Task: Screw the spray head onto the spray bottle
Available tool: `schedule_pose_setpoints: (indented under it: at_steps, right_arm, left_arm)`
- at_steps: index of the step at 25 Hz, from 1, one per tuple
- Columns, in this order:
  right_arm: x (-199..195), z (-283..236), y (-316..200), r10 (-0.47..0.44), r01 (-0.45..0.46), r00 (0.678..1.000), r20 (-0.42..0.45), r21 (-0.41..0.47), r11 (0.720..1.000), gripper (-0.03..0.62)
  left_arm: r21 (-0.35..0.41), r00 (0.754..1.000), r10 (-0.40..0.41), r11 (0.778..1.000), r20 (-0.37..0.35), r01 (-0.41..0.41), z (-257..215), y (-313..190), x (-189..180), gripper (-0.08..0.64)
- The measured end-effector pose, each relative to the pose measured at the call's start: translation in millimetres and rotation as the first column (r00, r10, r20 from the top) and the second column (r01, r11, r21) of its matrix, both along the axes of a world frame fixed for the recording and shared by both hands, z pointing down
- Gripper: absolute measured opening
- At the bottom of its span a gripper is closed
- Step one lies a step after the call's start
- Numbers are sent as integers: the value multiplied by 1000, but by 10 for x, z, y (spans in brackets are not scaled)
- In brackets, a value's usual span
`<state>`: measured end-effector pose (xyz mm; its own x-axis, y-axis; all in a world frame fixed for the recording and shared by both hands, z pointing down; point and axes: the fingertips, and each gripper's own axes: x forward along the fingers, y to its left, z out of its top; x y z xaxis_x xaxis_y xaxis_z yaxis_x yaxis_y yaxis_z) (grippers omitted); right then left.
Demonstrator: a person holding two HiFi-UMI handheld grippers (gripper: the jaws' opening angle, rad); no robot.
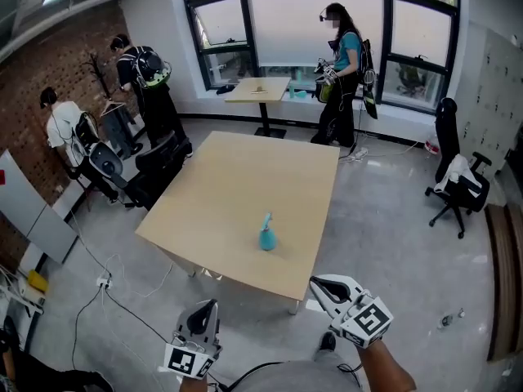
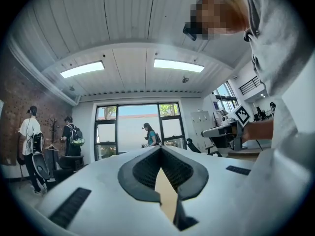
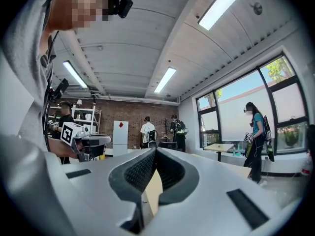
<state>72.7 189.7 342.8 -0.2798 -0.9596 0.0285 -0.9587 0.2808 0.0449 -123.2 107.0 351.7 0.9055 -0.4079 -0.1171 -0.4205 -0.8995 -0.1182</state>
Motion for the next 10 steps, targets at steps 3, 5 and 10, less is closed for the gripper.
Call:
schedule_pose_setpoints:
  at_steps: [3, 5, 10]
  right_arm:
    - [-135, 1, 51, 10, -10, 1000, 10, -15, 1000, 6]
    - [-188, 17, 95, 15, -15, 1000, 7, -10, 1000, 6]
    - [-309, 2, 208, 21, -21, 1000, -5, 1, 1000, 6]
  left_arm:
    - [7, 1000, 9, 1000, 3, -9, -9, 34, -131, 3]
    - [12, 1000, 16, 1000, -1, -16, -10, 81, -191, 3]
    - [15, 1000, 22, 1000, 1, -22, 27, 236, -356, 3]
